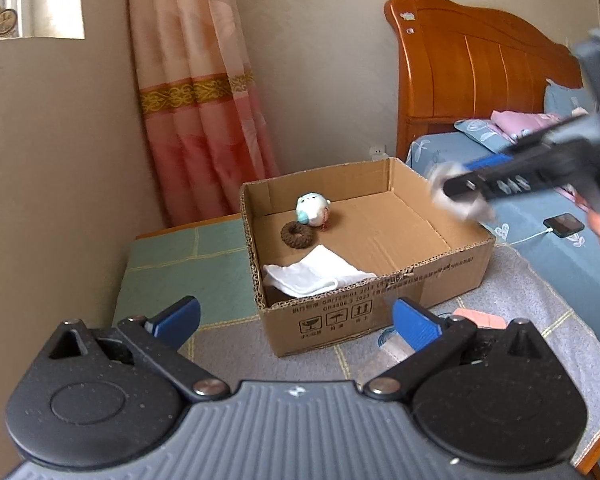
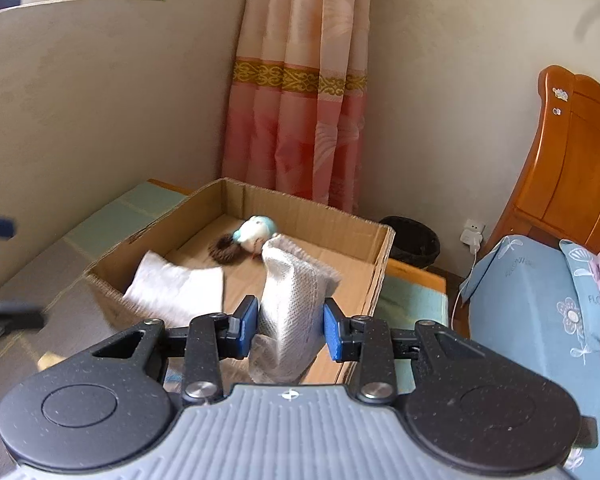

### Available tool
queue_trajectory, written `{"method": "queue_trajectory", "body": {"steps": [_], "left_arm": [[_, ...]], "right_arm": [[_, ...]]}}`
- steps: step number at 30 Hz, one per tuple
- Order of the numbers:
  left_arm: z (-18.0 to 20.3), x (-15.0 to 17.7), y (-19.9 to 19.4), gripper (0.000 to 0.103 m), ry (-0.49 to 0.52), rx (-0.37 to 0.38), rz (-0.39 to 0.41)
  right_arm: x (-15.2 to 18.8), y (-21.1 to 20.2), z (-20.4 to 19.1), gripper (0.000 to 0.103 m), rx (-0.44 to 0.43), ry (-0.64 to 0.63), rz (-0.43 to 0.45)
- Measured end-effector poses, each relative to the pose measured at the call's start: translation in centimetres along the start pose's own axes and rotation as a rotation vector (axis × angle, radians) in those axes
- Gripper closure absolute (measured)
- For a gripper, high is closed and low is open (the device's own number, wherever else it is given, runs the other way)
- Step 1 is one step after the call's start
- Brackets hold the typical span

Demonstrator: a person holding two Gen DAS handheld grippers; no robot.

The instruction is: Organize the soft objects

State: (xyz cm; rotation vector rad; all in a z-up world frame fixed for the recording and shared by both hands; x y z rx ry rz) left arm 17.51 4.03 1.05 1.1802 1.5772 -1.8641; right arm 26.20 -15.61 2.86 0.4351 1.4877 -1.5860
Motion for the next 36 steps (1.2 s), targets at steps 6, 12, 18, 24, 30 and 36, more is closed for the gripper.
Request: {"method": "queue_trajectory", "body": {"steps": [6, 12, 18, 24, 30, 36], "left_arm": [[0.0, 0.8, -0.3, 0.001, -0.019, 0.03, 0.006], [-0.5, 1.3, -0.5, 0.001, -0.029, 0.043, 0.009], [-0.4, 1.8, -0.3, 0.001, -0.029, 0.042, -0.012], [-0.2, 2.1, -0.5, 0.001, -0.038, 0.041, -0.027], [-0.4, 2.5, -0.7, 0.001, -0.051, 0.024, -0.032], [-0.8, 3.0, -0.6, 0.001, -0.073, -0.004, -0.043]], "right_arm": [[-3.1, 3.9, 0.3, 0.068, 0.032, -0.017, -0.03], [-4.2, 6.8, 0.3, 0.044, 0.065, -0.031, -0.074], [-3.6, 5.8, 0.4, 0.0, 0.047, 0.019, -0.047], [-2.7, 4.3, 0.4, 0.0, 0.036, 0.055, -0.064], [-0.7, 2.3, 0.5, 0.0, 0.028, 0.101, -0.053], [2.7, 0.9, 0.5, 0.0, 0.052, 0.147, -0.077]]}}
Point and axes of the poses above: each gripper's, at about its wrist camera, not at the fingertips, and y roughly the way its jaws point, z to its right, x to its underside, the point moved 4 cm from there along y, roughly the way its jaws point, and after that the axes turned 7 degrees about x, right-handed, at the moved point
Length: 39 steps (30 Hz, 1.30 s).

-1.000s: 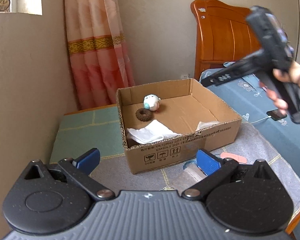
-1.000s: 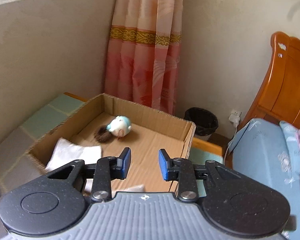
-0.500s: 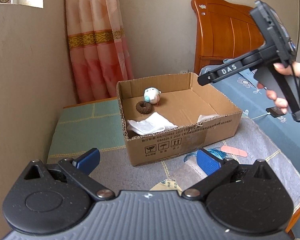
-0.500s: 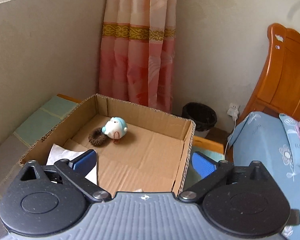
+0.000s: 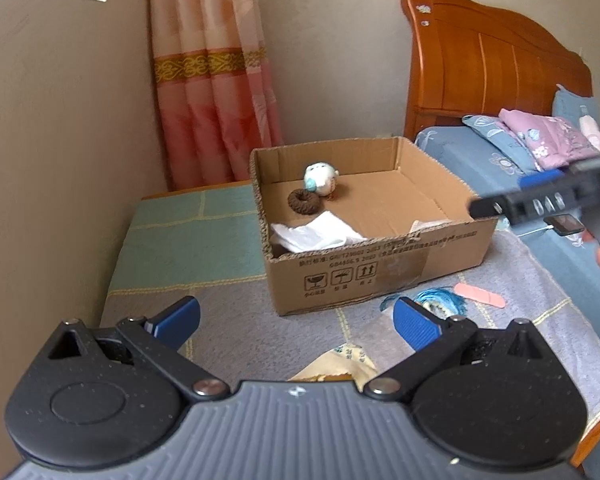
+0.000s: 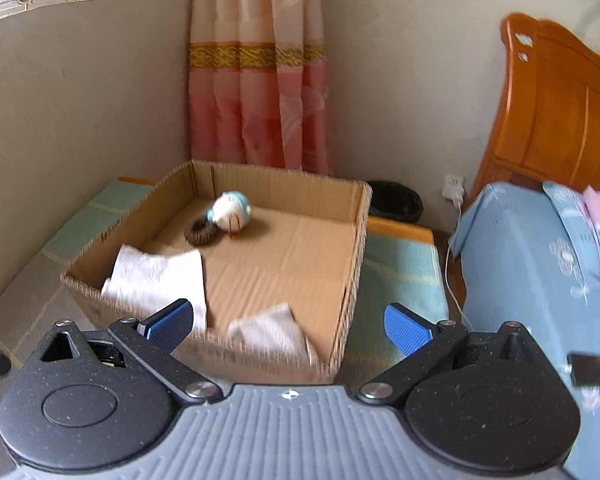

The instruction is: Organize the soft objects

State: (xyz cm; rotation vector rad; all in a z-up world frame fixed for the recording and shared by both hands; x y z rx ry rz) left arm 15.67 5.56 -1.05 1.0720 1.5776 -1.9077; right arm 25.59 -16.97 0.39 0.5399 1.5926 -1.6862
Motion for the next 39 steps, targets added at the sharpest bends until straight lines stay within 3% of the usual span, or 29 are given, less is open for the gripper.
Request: {"method": "queue_trajectory", "body": {"steps": [5, 15, 23, 29, 39], "left_arm": [[-0.4, 1.0, 0.5, 0.001, -0.011, -0.006, -0.033], [-0.1, 3.5, 1.7, 0.001, 0.006, 0.01, -0.144], [0.8, 3.2, 0.6, 0.001, 0.038, 0.031, -0.172], [1.4, 2.0, -1.8, 0.001, 0.091, 0.021, -0.137], [2.5, 7.0, 4.5, 0.001, 0.073, 0.083, -0.293]], "right_arm": [[3.7, -0.1, -0.7, 0.0, 0.06, -0.027, -0.027], [9.6, 1.8, -0.9, 0.0, 0.07, -0.025, -0.167], [11.3, 2.8, -1.1, 0.0, 0.062, -0.033, -0.209], [11.6, 3.1, -0.8, 0.0, 0.022, 0.0, -0.199], [12.0, 2.7, -0.5, 0.0, 0.006, -0.007, -0.175]]}}
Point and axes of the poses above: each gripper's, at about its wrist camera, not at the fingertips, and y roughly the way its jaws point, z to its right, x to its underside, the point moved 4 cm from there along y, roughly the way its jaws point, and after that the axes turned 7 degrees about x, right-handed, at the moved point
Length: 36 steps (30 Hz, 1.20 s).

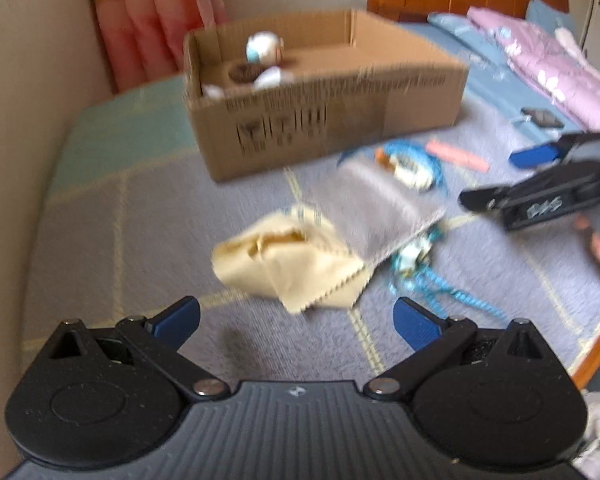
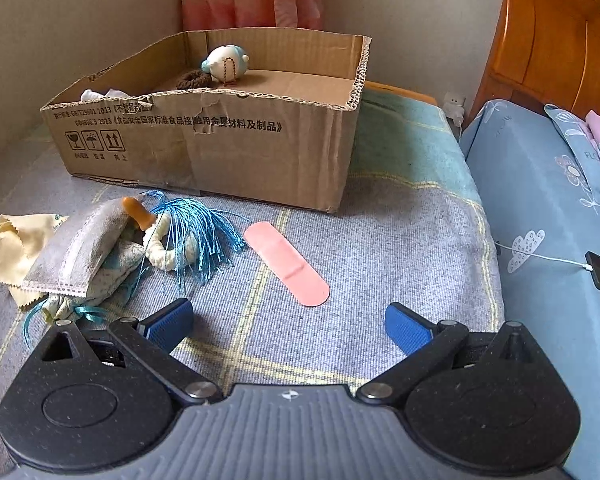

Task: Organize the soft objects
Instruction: 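Grasp the pink strip with the right gripper while the left gripper grasps the yellow cloth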

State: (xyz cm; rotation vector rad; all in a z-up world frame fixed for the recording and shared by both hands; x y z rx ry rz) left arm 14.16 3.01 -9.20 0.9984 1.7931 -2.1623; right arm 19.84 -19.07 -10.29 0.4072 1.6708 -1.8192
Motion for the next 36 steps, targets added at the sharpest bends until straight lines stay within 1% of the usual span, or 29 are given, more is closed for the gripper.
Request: {"method": "queue_trajectory", "body": {"steps": [2, 4, 8, 11, 17, 23, 26, 36], "left_arm": [[-0.2, 0.2, 0.9, 0.001, -0.006, 0.0, -0.007], [-0.7, 0.3, 1.2, 0.001, -0.042, 0.027, 0.005], [-1.3, 0.2, 1.4, 0.0, -0.043, 0.017, 0.043], [-1.4, -0.3, 1.8, 0.0, -0.051, 0.011, 0.052], [-1.4, -1.4, 2.6, 0.0, -0.09, -0.024, 0.073], [-1.4, -1.5, 2.9, 0.0, -0.11, -0.043, 0.098], [-1.4, -1.4, 2.9, 0.0, -0.108, -0.042, 0.109], [-1.3, -1.1, 2.7, 0.0, -0.107, -0.042, 0.124]], "right_arm": [[0.0, 0.0, 0.1, 0.0, -0.005, -0.002, -0.004], [0.0, 0.0, 0.1, 0.0, -0.009, -0.002, -0.003], [0.0, 0.0, 0.1, 0.0, -0.008, -0.002, 0.0], [-0.1, 0.1, 0.1, 0.0, -0.007, 0.0, 0.003], [0.1, 0.0, 0.1, 0.0, -0.002, 0.006, 0.014], [0.1, 0.0, 0.1, 0.0, -0.011, -0.009, 0.014], [-0.4, 0.2, 0.0, 0.0, -0.032, -0.055, 0.005], [-3.5, 2.1, -1.3, 0.001, -0.202, -0.299, -0.009]]}}
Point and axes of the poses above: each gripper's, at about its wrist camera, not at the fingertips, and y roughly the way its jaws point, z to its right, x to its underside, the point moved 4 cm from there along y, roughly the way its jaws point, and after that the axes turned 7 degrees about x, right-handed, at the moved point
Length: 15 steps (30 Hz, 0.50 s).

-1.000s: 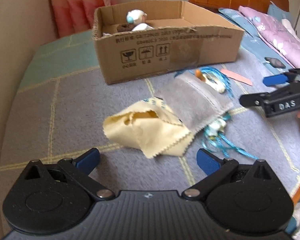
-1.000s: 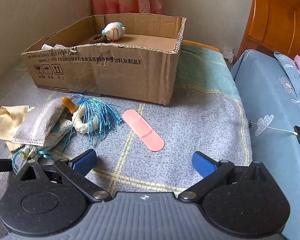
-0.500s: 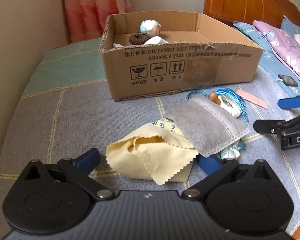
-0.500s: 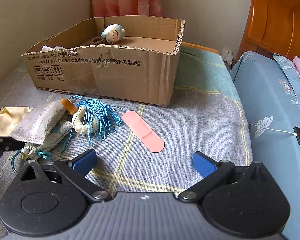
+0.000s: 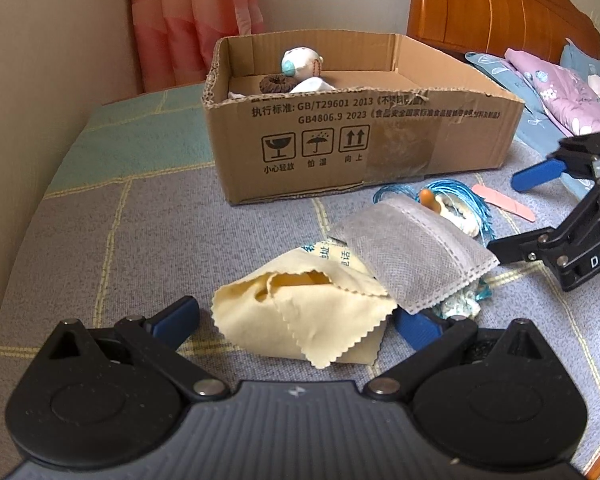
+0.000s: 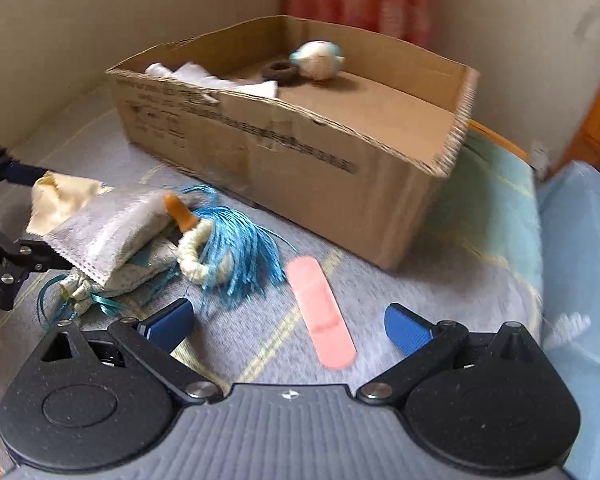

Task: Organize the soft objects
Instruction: 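Grasp the pink strip with the right gripper while the left gripper grasps the yellow cloth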

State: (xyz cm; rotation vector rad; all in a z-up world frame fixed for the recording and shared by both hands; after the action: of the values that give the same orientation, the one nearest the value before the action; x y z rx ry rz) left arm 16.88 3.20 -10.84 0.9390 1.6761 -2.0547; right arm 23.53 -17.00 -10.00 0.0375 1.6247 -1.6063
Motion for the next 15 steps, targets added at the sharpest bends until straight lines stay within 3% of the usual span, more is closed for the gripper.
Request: {"method": "queue_trajectory", "body": {"steps": [4, 10, 15], "left_arm": [[0.0, 0.0, 0.0, 0.0, 0.002, 0.002, 0.001], [0.0, 0.0, 0.0, 0.0, 0.001, 0.002, 0.001], [0.0, 0.0, 0.0, 0.0, 0.002, 0.002, 0.0]], "right_arm": [[-0.7, 0.1, -0.1, 0.014, -0.071, -0.053, -0.003], [-0.8, -0.5, 0.8, 0.036, -0.099, -0.106, -0.021], [-1.2, -0.6, 1.6, 0.064, -0.077, -0.129, -0.023]]}}
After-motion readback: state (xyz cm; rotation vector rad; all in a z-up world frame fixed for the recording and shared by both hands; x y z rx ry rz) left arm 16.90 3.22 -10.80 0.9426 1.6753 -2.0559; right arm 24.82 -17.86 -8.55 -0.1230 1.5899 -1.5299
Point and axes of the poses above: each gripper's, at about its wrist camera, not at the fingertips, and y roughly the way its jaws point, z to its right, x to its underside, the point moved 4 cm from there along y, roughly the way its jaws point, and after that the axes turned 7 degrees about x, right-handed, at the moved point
